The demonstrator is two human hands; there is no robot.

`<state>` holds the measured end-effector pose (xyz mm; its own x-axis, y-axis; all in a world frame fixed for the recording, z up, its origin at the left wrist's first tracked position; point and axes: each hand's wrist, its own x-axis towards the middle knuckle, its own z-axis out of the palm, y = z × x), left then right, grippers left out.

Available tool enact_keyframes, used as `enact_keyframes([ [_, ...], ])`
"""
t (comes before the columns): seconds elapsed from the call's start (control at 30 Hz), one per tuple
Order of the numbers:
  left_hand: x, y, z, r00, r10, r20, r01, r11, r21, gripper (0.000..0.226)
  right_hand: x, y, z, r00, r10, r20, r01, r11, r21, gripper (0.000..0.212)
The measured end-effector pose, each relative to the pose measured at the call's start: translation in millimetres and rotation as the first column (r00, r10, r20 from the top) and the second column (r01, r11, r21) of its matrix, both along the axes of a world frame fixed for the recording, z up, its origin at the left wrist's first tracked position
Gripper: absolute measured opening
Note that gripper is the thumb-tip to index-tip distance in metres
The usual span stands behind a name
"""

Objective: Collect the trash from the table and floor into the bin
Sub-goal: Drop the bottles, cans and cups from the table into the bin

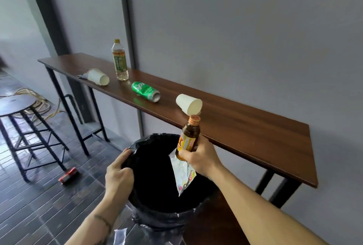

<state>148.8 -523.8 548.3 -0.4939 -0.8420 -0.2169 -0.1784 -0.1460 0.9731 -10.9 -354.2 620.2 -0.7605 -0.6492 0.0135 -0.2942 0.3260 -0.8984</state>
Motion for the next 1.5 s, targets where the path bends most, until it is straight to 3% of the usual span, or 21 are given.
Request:
enact_keyframes([
  [0.17, 17, -9, 5, 0.998, 0.060, -0.023, -0.060, 0.998, 0.010, 0.084, 34, -31, -50, 0.988, 0.132, 0.079, -0.150, 0.938, 0.311, 0.033],
  [0.27, 28, -15, 11, 0.997, 0.065, -0.042, -0.064, 0.998, 0.008, 0.085, 44, -49, -68, 0.973, 0.200, 0.116, -0.231, 0.823, 0.518, 0.060],
  [0.33, 34, -21, 9, 0.995, 0.093, -0.039, -0.093, 0.996, 0.010, 0.084, 48, -58, -69, 0.965, 0.223, 0.140, -0.263, 0.783, 0.563, 0.075],
  [0.5, 48, -35, 6, 0.988, 0.147, -0.047, -0.144, 0.988, 0.049, 0.084, 42, -70, -48, 0.961, 0.248, 0.119, -0.274, 0.813, 0.514, 0.078],
  [0.77, 45, -54, 17, 0.982, 0.176, -0.074, -0.175, 0.984, 0.020, 0.082, 15, -74, 6, 0.966, 0.242, -0.096, -0.198, 0.922, 0.332, 0.052],
  [0.97, 36, -60, 20, 0.972, 0.233, -0.039, -0.234, 0.972, -0.011, 0.082, -34, -81, 38, 0.891, 0.073, -0.448, 0.010, 0.983, 0.181, 0.045],
  [1.1, 32, -64, 18, 0.967, 0.250, -0.041, -0.251, 0.968, -0.014, 0.083, -77, -89, 47, 0.782, -0.007, -0.623, 0.177, 0.961, 0.211, 0.048],
  [1.23, 27, -63, 22, 0.950, 0.313, -0.004, -0.313, 0.949, -0.027, 0.082, -118, -100, 36, 0.801, -0.021, -0.598, 0.273, 0.902, 0.333, 0.069],
  [1.37, 18, -59, 29, 0.942, 0.335, -0.002, -0.335, 0.942, -0.036, 0.081, -151, -110, 18, 0.875, 0.000, -0.485, 0.215, 0.896, 0.387, 0.076],
  [1.5, 12, -55, 35, 0.925, 0.380, 0.004, -0.380, 0.924, -0.050, 0.082, -158, -114, 3, 0.844, -0.060, -0.533, 0.224, 0.942, 0.248, 0.066],
])
